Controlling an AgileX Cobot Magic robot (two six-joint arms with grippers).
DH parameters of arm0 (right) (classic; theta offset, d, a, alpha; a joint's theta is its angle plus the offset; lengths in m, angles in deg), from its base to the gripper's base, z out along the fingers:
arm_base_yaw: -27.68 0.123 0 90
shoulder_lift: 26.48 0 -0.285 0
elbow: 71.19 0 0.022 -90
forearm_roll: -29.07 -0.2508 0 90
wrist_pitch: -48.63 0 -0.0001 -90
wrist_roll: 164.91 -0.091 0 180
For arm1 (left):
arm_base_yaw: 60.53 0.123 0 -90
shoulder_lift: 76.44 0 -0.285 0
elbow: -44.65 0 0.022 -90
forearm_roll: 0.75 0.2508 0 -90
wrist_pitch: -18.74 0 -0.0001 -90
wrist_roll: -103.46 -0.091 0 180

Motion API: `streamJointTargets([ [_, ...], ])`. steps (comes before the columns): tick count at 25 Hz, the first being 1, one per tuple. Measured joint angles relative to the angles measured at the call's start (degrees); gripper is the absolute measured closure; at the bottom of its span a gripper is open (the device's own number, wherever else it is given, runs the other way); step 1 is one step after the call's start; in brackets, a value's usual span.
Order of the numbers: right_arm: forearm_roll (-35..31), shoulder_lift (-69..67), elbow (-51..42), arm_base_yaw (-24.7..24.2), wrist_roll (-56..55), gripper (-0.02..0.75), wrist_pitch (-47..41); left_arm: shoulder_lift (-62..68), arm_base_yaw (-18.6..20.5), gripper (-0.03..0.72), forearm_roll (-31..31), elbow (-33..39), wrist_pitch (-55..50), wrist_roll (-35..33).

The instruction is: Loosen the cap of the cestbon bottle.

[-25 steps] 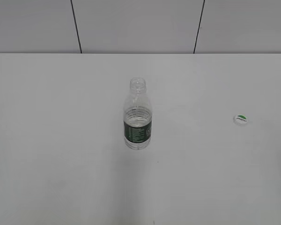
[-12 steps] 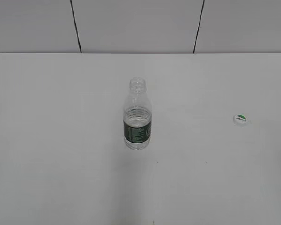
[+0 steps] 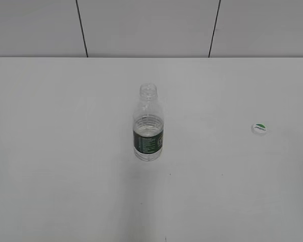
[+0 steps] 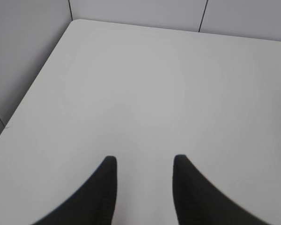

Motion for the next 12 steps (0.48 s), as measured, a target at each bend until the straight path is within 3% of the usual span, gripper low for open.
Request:
streamJointTargets([
  [12,0.00,0.00,0.00,0.00,0.00,0.313,0.00,0.00,0.02,0.444,0.00,0.00,0.00,0.00],
])
